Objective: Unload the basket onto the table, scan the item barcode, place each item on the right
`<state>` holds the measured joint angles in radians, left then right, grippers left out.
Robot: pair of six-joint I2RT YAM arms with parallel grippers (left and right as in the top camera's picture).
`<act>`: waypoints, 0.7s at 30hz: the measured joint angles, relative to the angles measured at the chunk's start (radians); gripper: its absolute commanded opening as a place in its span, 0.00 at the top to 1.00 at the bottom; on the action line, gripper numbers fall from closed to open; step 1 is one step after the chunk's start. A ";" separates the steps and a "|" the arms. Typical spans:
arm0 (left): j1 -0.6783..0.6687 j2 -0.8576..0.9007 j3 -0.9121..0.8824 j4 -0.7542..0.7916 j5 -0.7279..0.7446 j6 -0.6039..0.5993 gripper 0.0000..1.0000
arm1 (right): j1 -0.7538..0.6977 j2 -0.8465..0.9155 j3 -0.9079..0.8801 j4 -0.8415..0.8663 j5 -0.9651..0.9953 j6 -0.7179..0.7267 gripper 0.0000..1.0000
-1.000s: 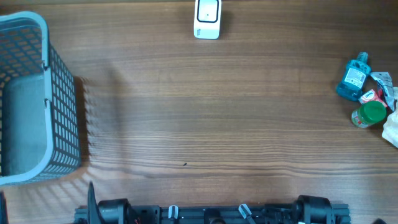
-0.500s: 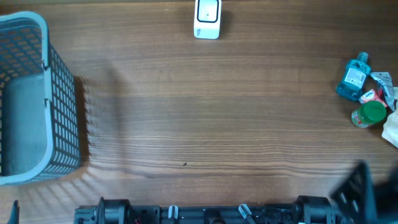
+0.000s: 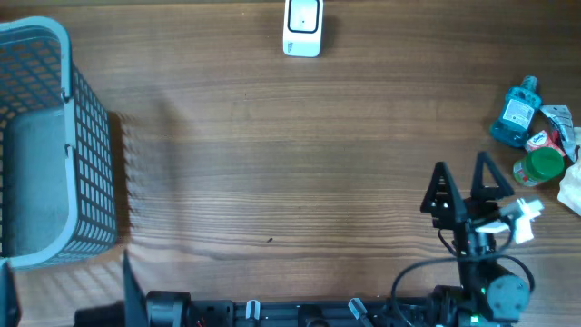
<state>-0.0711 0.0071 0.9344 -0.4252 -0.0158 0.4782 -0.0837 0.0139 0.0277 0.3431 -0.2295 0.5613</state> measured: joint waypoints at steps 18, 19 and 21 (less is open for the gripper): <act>0.000 0.000 -0.032 0.000 -0.002 0.000 0.00 | 0.000 0.002 -0.021 -0.335 0.051 0.033 0.00; 0.000 0.000 -0.032 0.000 -0.003 0.000 0.00 | 0.000 0.002 -0.021 -0.336 0.051 0.034 0.00; 0.000 0.000 -0.032 -0.013 -0.002 0.000 0.00 | 0.000 0.002 -0.021 -0.336 0.051 0.037 0.00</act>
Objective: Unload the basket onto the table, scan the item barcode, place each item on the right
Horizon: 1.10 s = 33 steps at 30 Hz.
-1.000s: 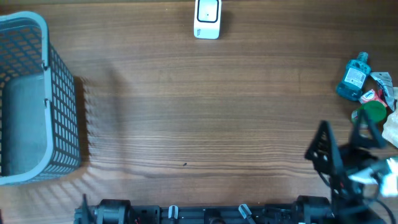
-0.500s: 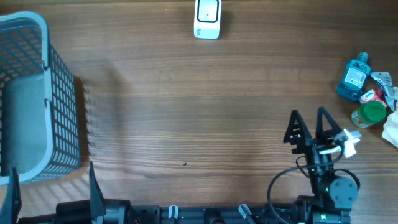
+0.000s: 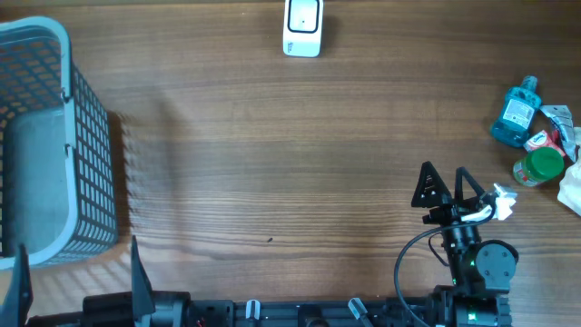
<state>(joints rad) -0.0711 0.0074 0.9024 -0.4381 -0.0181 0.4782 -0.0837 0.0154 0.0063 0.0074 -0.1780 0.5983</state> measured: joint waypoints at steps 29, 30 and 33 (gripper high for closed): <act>0.000 0.006 -0.580 0.377 0.122 -0.136 0.00 | 0.000 0.000 0.000 0.000 0.003 0.003 0.00; 0.000 0.007 -0.624 0.412 0.121 -0.155 0.00 | 0.000 0.000 0.000 0.000 0.003 0.003 0.00; 0.000 0.006 -0.736 0.455 0.119 -0.204 0.00 | 0.000 0.000 0.000 0.000 0.003 0.003 0.00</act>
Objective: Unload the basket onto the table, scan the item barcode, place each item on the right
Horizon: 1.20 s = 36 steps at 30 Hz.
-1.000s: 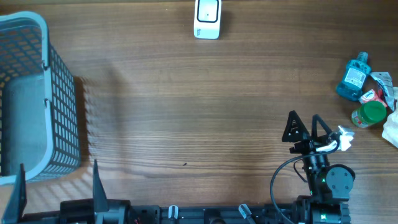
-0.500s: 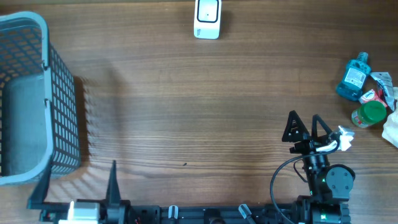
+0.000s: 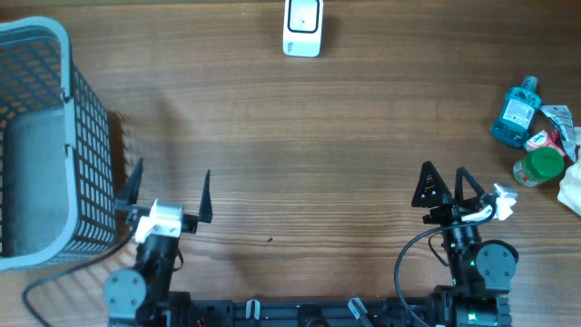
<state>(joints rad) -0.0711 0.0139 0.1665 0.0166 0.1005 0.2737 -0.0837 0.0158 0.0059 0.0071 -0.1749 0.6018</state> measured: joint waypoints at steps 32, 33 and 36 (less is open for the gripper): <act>0.012 0.000 -0.156 -0.087 -0.141 -0.034 0.00 | 0.000 0.000 0.000 0.000 0.000 0.000 0.00; 0.012 0.000 -0.156 -0.087 -0.141 -0.034 0.00 | 0.000 0.000 0.000 0.000 0.000 0.000 0.00; 0.012 0.000 -0.156 -0.087 -0.141 -0.034 0.00 | 0.000 0.000 0.000 0.000 0.000 0.000 0.00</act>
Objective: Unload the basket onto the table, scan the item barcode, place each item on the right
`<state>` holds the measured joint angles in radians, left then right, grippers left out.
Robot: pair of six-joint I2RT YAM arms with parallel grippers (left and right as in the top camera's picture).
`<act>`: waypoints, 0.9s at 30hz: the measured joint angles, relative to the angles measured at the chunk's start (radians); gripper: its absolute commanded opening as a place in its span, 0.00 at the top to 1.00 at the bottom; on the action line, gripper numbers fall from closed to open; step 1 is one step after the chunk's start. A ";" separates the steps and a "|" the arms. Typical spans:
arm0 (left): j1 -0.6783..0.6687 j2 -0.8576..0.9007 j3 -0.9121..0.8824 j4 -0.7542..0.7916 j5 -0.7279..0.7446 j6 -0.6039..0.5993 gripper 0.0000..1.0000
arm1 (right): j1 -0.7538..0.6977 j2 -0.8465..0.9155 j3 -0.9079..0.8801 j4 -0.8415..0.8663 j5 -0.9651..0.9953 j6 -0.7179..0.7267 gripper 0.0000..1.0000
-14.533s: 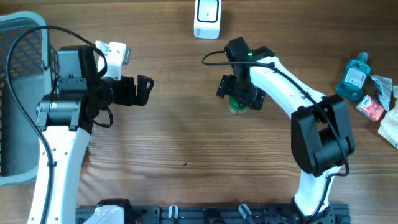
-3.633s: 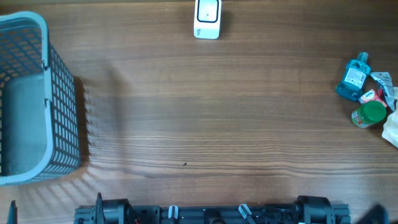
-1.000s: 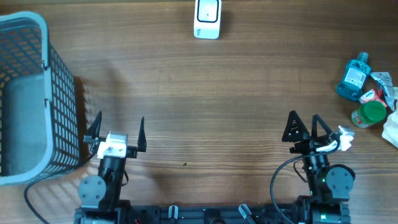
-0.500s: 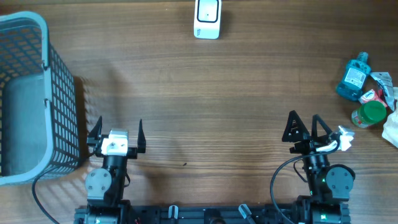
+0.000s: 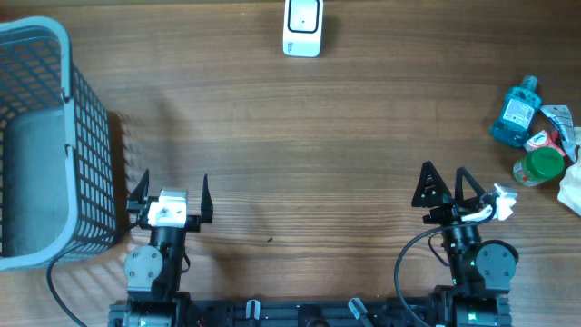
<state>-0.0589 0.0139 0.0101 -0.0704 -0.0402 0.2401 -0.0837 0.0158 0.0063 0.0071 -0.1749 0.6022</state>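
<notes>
The white barcode scanner [image 5: 301,27] stands at the table's far edge, in the middle. A small pile of items lies at the right edge: a blue bottle [image 5: 516,113], a green-capped bottle [image 5: 537,167] and a red-and-white packet [image 5: 556,127]. My right gripper [image 5: 444,175] is open near the front right, a little left of the pile, with nothing between its fingers. At the front left my left gripper [image 5: 173,182] is open and empty, beside the basket.
A grey mesh basket [image 5: 95,163] fills the left edge of the table. Something white [image 5: 572,191] lies at the right edge below the green-capped bottle. Brown wood tabletop spans the space between the arms and the scanner.
My left gripper has shifted slightly to the right and straightened, still open. The right gripper and all the items are where they were.
My right gripper stood wide open at the front right, with the left arm mostly below the frame. The right gripper then sat a little further left with its fingers closer together. Later the left gripper had come into view beside the basket, where it stays now.
</notes>
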 measured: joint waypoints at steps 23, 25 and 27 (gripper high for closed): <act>0.000 0.000 0.000 0.000 0.000 0.000 0.00 | 0.109 0.000 0.000 -0.008 0.106 -0.275 0.00; 0.000 0.000 0.000 0.000 0.000 0.000 0.00 | 0.109 0.000 0.000 -0.008 0.107 -0.287 0.00; 0.000 0.000 0.000 0.000 0.000 0.000 0.00 | 0.109 0.000 0.000 -0.008 0.109 -0.293 0.00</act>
<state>-0.0589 0.0139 0.0101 -0.0704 -0.0402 0.2401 0.0250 0.0154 0.0063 -0.0010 -0.0662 0.3096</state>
